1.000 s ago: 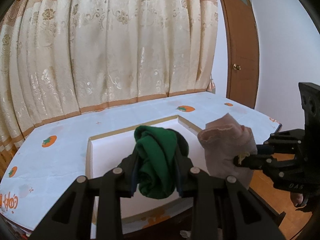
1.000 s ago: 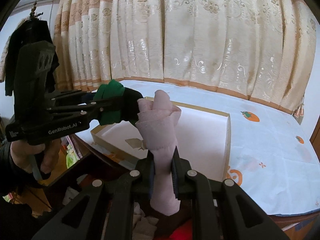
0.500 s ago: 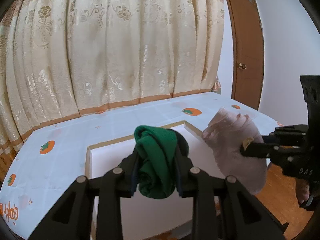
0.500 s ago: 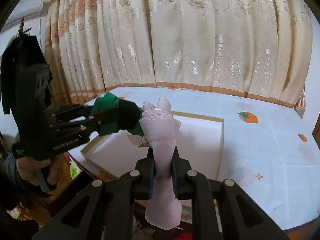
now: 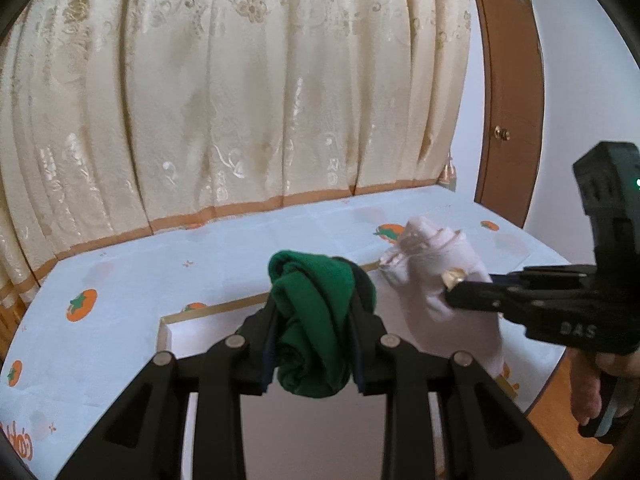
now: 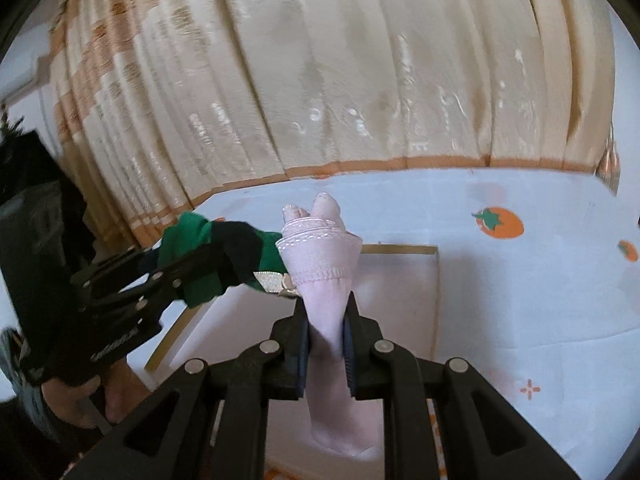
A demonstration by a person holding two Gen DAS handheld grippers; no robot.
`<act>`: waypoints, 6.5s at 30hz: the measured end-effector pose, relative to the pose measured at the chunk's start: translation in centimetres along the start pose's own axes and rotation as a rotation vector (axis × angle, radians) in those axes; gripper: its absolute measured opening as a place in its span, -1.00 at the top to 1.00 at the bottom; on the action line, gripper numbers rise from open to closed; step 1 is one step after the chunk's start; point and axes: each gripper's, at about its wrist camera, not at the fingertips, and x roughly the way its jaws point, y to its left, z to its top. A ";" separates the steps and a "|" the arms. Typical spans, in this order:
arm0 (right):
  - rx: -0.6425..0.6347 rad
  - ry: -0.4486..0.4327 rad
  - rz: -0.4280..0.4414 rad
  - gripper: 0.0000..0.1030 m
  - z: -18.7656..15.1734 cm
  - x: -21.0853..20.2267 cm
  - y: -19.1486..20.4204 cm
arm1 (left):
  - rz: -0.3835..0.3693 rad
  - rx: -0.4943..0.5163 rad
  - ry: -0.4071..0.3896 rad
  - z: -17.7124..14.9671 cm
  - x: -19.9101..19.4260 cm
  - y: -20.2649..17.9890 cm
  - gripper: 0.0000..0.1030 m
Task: Take underwear out of drawer
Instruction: 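Lower the green sock into the tray with the left tool while the right tool lowers the pink sock, then open both tools and lower them into the open drawer, then grasp the red sock with the left tool while the right tool grasps another red sock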
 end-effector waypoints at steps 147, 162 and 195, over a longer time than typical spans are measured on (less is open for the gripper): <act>-0.113 0.588 -0.310 -0.35 -23.9 3.1 0.7 | -0.254 0.014 0.563 -24.9 -7.3 -0.6 0.54; -0.213 0.662 -0.338 -0.12 -24.5 4.5 1.5 | -0.274 0.021 0.514 -23.9 -7.9 -0.7 0.54; -0.140 0.561 -0.298 -0.43 -22.8 2.5 0.3 | -0.280 0.023 0.489 -23.5 -8.0 -0.9 0.54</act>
